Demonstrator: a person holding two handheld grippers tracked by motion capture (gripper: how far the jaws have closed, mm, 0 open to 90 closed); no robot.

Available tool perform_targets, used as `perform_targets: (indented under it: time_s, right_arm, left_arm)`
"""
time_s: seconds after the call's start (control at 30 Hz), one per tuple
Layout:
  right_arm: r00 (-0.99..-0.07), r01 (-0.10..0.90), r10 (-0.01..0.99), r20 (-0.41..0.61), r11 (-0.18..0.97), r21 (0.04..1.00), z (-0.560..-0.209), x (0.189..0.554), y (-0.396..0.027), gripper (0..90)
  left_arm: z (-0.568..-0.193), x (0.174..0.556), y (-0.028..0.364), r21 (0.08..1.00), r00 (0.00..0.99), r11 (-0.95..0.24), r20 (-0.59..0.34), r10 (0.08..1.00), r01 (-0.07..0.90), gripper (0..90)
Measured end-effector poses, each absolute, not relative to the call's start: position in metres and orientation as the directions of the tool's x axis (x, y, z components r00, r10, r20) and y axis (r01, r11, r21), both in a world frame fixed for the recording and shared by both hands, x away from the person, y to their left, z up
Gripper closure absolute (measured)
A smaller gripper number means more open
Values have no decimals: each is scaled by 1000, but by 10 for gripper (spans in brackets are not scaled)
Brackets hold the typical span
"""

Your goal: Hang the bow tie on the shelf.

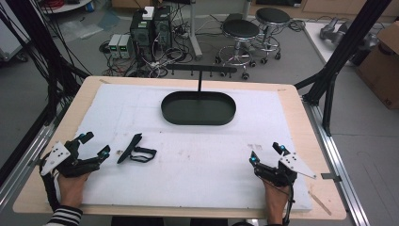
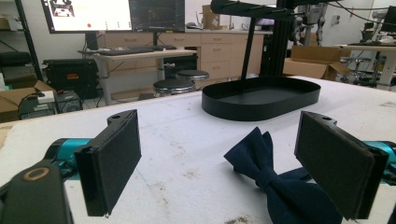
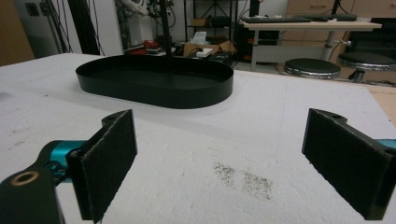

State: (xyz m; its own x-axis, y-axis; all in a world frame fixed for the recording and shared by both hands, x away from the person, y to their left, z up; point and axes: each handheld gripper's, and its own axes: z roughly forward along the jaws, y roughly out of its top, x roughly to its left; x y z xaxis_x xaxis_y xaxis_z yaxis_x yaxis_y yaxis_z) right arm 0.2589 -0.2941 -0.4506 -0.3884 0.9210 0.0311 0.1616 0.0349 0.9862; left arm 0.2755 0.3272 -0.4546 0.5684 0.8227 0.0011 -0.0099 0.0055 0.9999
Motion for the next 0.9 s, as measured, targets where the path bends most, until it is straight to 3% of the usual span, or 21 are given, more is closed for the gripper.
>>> perform_targets:
  time_s: [0.9]
  right_arm:
    - [-388, 178, 922, 7, 68, 982, -450, 261, -291, 92]
  left_arm:
    - [-454, 278, 328, 1000, 544, 21, -28, 839, 19, 153]
